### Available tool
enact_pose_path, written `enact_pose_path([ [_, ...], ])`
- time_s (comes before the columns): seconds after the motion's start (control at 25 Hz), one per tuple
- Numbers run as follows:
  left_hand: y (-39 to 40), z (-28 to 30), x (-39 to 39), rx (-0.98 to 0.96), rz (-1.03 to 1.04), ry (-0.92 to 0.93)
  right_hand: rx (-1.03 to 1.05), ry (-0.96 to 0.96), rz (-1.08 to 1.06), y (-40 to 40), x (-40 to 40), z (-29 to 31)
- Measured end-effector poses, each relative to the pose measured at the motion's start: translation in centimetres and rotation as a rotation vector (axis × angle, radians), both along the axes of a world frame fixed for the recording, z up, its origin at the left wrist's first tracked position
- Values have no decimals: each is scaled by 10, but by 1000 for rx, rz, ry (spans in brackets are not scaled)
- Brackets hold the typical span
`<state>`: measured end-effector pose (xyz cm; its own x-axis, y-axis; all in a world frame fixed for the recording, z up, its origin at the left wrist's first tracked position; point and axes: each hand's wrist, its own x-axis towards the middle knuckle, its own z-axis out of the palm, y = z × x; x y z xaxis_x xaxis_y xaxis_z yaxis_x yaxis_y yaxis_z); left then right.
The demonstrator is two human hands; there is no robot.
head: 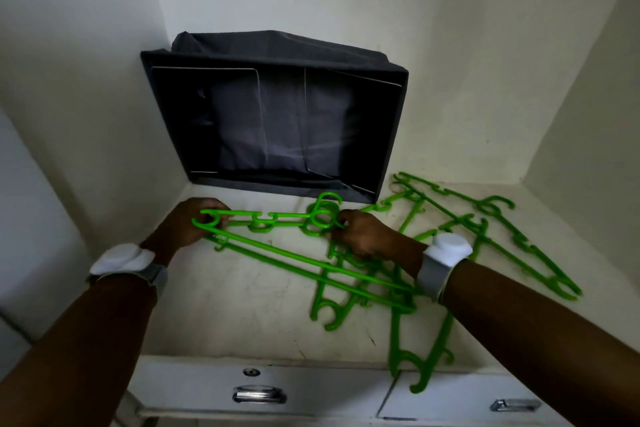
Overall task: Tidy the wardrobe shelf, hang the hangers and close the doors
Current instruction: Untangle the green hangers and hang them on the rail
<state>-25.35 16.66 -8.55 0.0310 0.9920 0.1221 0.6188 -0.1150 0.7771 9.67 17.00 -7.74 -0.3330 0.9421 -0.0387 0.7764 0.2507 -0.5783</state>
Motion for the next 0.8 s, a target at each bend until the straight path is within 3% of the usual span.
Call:
enact_pose_path([
  [0.08,-3,4,-9,-123,15,-281,35,-19,-17,2,2,0],
  [0.16,-10,8,-13,-231,55,-467,146,-175,-52,4,2,-5],
  [0.2,-11,12,-10,-278,72,-456,223,-250,-78,3,1,-9],
  [0.28,-5,18,6,-230,10,-230,381,-397,-123,0,-3,-19],
  [0.4,4,25,45,-152,-246,27,509,-522,-96,-6,-12,-25],
  [0.48,9,27,71,-174,-352,152,509,-484,-89,-9,-7,-19],
  [0.6,16,27,105,-53,-437,412,534,-535,-34,-10,13,-3],
  [0.8,18,34,156,79,-463,576,387,-488,-36,-9,45,23],
])
